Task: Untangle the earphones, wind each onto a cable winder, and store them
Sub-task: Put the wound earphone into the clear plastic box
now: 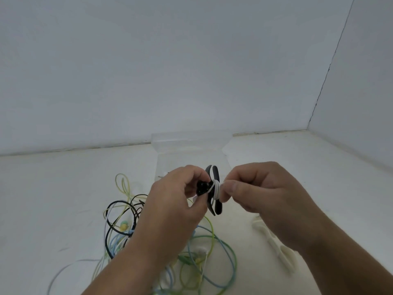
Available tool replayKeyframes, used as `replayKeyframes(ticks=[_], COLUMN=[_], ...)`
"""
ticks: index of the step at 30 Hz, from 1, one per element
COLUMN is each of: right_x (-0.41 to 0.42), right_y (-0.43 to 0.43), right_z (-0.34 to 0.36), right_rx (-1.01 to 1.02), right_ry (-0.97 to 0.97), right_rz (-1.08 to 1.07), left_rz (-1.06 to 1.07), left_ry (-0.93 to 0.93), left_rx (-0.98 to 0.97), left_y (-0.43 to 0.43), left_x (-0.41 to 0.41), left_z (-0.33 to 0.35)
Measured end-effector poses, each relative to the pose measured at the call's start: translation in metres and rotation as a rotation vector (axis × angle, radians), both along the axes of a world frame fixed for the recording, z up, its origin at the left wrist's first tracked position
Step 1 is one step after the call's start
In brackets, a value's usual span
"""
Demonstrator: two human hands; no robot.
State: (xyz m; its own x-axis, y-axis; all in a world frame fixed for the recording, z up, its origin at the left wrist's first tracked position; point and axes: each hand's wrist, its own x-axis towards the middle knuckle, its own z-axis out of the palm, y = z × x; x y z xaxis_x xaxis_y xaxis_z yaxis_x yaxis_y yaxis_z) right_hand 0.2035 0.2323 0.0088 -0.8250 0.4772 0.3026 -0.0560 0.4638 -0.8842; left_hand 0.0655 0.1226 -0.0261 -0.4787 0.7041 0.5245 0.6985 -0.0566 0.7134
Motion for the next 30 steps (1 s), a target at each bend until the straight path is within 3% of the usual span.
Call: replayKeyframes(ticks=[4, 9, 15, 22, 26, 30], right_x=[-0.001, -0.002, -0.006, -0.004, -0.005, -0.007], right_y=[-0.002, 0.008, 0.008, 0.013, 0.016, 0.011], right_z=[0.002, -0.002, -0.004, -0.006, -0.01, -0.014], right_rx=[-0.012, -0.14, 0.011, 0.008, -0.133, -0.247], right_ry=[0.006, 0.056, -0.025, -0.036, -0.112, -0.245], right_rz=[0.043, -0.233, -0.337, -0.414, -0.339, -0.184], left_rz=[-0.031, -0.183, -0.343, -0.376, -0.428, -0.321], left_ry=[-0.03, -0.163, -0.267, -0.312, -0.459, -0.681], left_rx=[-0.012, -0.048, -0.077, -0.061, 0.051, 0.266], left_y=[0.001, -0.001, -0.003, -0.004, -0.001, 0.0], left_x=[0.001, 0.001, 0.004, 0.003, 0.003, 0.003], left_z=[-0.001, 0.003, 0.005, 0.006, 0.006, 0.011])
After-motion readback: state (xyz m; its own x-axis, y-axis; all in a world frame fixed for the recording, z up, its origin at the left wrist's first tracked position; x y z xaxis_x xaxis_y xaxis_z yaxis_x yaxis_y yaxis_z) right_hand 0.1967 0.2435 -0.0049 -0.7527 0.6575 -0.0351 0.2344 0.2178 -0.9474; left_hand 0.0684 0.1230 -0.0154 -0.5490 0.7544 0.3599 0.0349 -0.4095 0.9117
